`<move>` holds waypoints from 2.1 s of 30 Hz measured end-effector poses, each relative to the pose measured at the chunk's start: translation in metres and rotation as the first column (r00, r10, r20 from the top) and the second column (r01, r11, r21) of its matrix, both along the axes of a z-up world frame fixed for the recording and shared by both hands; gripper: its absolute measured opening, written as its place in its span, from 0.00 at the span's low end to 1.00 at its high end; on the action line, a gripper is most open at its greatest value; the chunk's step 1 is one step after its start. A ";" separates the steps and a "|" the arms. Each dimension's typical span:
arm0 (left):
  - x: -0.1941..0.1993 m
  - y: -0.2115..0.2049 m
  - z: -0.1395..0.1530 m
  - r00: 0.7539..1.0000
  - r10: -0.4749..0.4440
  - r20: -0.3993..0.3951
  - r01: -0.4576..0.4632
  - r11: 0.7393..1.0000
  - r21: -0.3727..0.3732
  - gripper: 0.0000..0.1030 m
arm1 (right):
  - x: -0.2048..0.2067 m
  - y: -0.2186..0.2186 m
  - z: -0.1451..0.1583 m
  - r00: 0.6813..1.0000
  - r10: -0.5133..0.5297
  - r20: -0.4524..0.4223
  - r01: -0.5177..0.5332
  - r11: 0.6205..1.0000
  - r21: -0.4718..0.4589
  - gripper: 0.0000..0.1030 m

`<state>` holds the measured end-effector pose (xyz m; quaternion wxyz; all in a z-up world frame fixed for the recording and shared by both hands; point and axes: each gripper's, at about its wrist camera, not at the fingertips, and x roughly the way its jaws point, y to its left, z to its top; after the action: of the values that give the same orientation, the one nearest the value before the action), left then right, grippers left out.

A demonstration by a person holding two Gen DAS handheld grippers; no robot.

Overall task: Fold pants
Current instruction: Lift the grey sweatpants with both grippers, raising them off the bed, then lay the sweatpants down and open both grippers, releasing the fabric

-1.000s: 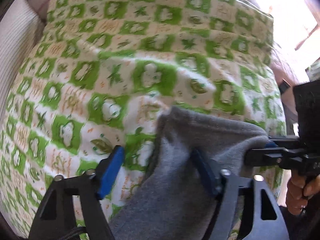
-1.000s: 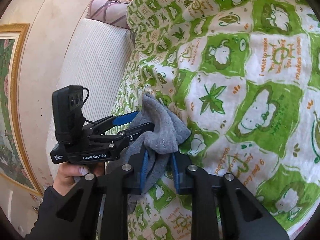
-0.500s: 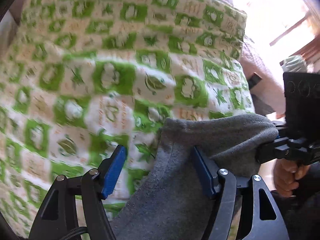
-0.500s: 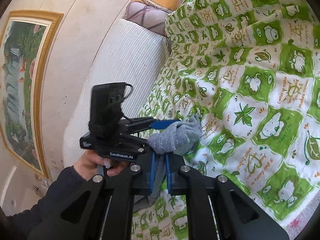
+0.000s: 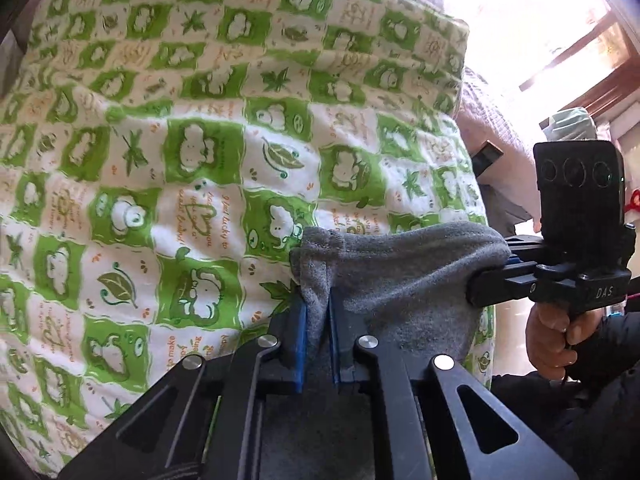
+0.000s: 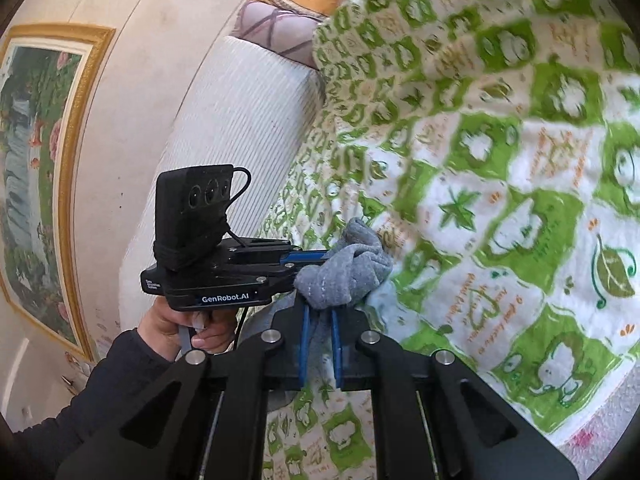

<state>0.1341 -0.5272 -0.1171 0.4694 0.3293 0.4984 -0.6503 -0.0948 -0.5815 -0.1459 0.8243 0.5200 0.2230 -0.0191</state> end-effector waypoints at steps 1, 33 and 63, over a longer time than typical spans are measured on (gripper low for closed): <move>-0.001 0.002 0.005 1.000 0.002 0.005 -0.002 1.000 -0.013 0.07 | 0.001 0.001 0.005 1.000 0.002 0.002 -0.002 1.000 -0.017 0.10; 0.080 0.331 0.131 0.777 0.555 -0.297 -0.623 0.613 -0.486 0.06 | 0.121 0.189 0.133 0.785 0.570 0.242 -0.535 0.821 -0.197 0.10; 0.041 0.551 0.031 0.328 0.853 -0.407 -0.938 0.244 -0.245 0.17 | 0.202 0.367 0.045 0.528 0.820 -0.219 -0.846 0.487 -0.217 0.55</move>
<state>0.1747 0.0236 -0.0860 0.7664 -0.1951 0.4763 -0.3844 0.1072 -0.2140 -0.1006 0.7877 0.2153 0.4760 0.3265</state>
